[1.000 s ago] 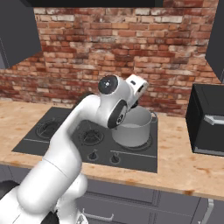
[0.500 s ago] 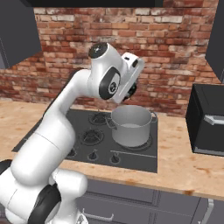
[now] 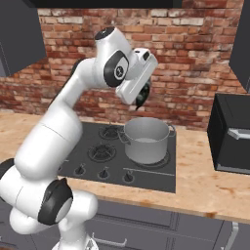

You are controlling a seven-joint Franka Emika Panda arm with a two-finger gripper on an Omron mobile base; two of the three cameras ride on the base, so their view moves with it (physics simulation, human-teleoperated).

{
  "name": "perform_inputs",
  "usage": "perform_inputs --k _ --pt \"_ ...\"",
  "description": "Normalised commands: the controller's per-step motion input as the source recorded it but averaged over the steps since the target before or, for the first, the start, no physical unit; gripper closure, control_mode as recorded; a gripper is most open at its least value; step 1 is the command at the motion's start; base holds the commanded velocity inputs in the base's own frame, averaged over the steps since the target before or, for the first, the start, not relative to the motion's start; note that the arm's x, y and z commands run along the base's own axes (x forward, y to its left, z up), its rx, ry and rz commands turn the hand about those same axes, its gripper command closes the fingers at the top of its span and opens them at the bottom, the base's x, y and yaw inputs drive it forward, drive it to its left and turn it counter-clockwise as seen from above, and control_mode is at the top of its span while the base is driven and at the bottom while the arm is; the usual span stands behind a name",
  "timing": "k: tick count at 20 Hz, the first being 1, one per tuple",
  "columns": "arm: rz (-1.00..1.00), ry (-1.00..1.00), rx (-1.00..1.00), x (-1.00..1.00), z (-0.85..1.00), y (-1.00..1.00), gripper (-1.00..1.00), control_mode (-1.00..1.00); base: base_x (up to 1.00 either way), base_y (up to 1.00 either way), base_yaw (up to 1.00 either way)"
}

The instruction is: Turn on the burner for the pot on the stove. Wait thirty seconds for the pot to heat up. Then add the eggplant to the pot.

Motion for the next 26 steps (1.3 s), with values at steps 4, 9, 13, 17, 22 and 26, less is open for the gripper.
perform_inputs --k 4,9,13,17,22,26 --pt "0.0 0.0 0.1 0.08 -0.28 0.09 1.0 -1.0 0.0 0.0 0.0" --pt "0.0 0.02 0.05 0.02 -0.37 0.15 1.0 -1.0 0.0 0.0 0.0" --pt "0.0 0.08 0.0 0.04 -0.05 0.08 1.0 -1.0 0.0 0.0 0.0" --pt "-0.02 0.19 0.0 0.04 -0.11 0.0 1.0 -1.0 0.0 0.0 0.0" --pt "0.0 0.02 0.0 0.08 -0.19 0.0 1.0 -1.0 0.0 0.0 0.0" --pt "0.0 -0.08 0.01 0.02 -0.21 0.0 1.0 -1.0 0.0 0.0 0.0"
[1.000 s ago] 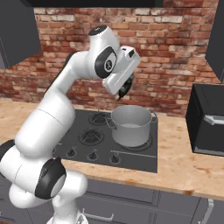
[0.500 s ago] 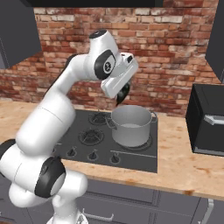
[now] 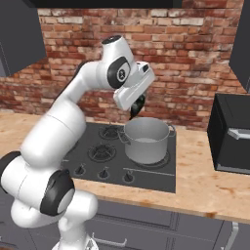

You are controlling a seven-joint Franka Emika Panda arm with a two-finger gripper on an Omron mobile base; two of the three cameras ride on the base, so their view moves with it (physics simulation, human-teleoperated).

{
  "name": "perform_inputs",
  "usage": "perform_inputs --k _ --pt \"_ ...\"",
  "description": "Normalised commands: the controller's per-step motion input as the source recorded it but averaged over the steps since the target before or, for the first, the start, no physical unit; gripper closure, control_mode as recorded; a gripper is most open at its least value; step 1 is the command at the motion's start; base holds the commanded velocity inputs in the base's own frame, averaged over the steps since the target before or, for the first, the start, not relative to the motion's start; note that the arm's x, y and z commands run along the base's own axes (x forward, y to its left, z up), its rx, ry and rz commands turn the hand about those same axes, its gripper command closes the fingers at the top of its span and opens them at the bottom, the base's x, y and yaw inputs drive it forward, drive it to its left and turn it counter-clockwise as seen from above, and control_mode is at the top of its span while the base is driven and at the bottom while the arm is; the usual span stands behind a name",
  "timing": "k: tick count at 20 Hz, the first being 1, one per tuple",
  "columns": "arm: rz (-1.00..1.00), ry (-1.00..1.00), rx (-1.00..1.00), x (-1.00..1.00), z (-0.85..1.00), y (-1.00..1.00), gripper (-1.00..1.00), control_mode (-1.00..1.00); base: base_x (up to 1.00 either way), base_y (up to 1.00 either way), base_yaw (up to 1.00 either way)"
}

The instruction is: Turn on the burner for the pot on the stove. Wait thirty seconds for the pot to heat up. Then add the eggplant to the pot.

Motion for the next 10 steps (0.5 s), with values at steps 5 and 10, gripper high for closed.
perform_inputs --k 5,10 --pt "0.0 -0.09 0.01 0.0 -0.25 0.0 1.0 -1.0 0.0 0.0 0.0" --pt "-0.01 0.0 0.0 0.0 -0.13 0.0 1.0 -1.0 0.0 0.0 0.0"
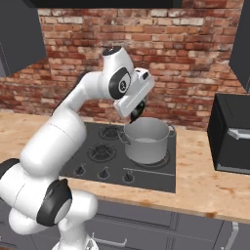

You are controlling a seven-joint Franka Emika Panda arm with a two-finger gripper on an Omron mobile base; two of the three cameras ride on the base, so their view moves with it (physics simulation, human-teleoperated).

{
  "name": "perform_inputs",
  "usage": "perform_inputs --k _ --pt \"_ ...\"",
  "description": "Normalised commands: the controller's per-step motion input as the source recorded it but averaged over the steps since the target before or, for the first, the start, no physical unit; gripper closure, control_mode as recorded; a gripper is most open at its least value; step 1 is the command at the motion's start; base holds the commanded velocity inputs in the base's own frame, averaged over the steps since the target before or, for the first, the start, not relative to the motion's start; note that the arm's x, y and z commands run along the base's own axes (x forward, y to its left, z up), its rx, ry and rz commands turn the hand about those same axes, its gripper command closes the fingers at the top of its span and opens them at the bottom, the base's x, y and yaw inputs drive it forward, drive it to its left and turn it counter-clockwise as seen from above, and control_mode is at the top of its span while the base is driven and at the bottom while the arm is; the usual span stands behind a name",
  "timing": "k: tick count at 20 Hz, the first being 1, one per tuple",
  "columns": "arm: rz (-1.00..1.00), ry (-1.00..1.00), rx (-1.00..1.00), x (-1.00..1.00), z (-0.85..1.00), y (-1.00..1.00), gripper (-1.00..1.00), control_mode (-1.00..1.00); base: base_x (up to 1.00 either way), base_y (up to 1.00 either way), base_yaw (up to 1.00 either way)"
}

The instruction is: Turn on the burner for the pot on the stove. Wait thirty seconds for the pot to heat up. Then add the eggplant to the pot.

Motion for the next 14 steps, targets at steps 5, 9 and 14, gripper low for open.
perform_inputs --k 5,9,14 --pt "-0.03 0.05 0.0 0.13 -0.07 0.0 1.0 -1.0 0.0 0.0 0.0" --pt "-0.03 0.05 0.0 0.11 -0.17 0.01 1.0 -1.0 0.0 0.0 0.0" --pt "-0.01 0.02 0.0 0.12 -0.34 0.0 1.0 -1.0 0.0 0.0 0.0"
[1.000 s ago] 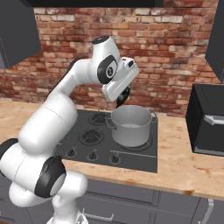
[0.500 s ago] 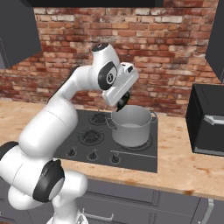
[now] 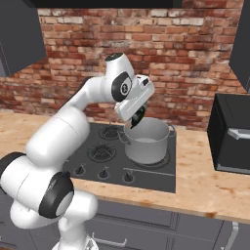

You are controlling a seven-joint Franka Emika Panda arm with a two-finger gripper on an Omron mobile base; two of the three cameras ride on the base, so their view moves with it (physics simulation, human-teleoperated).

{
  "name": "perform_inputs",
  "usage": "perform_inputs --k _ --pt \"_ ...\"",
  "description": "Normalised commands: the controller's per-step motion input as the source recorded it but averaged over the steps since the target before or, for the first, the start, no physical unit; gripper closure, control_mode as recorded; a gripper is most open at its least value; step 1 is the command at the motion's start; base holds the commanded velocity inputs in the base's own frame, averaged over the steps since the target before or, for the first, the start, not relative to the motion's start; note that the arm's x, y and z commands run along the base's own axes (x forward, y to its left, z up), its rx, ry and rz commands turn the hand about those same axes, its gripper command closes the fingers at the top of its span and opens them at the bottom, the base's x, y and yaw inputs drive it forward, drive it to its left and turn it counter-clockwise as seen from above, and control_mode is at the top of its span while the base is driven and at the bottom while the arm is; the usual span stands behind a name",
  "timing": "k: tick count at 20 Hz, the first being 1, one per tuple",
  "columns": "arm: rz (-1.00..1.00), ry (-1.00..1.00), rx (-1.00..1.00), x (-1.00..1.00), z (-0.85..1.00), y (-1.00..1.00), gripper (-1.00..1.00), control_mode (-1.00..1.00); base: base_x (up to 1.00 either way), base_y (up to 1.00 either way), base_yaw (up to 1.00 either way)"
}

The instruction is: Turn on the burner for the pot on the stove. Wait thirty seconds for the pot to heat up. Then add the eggplant to the pot.

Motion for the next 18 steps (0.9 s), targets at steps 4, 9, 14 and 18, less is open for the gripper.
perform_inputs --k 4,9,14,18 --pt "0.0 0.0 0.0 0.09 -0.44 0.02 1.0 -1.0 0.0 0.0 0.0" --pt "0.0 0.01 0.0 0.17 -0.28 0.0 1.0 -1.0 0.0 0.0 0.0" --pt "0.0 0.01 0.0 0.17 -0.15 0.0 1.0 -1.0 0.0 0.0 0.0" --pt "-0.02 0.0 0.0 0.17 -0.13 0.0 1.0 -1.0 0.0 0.0 0.0"
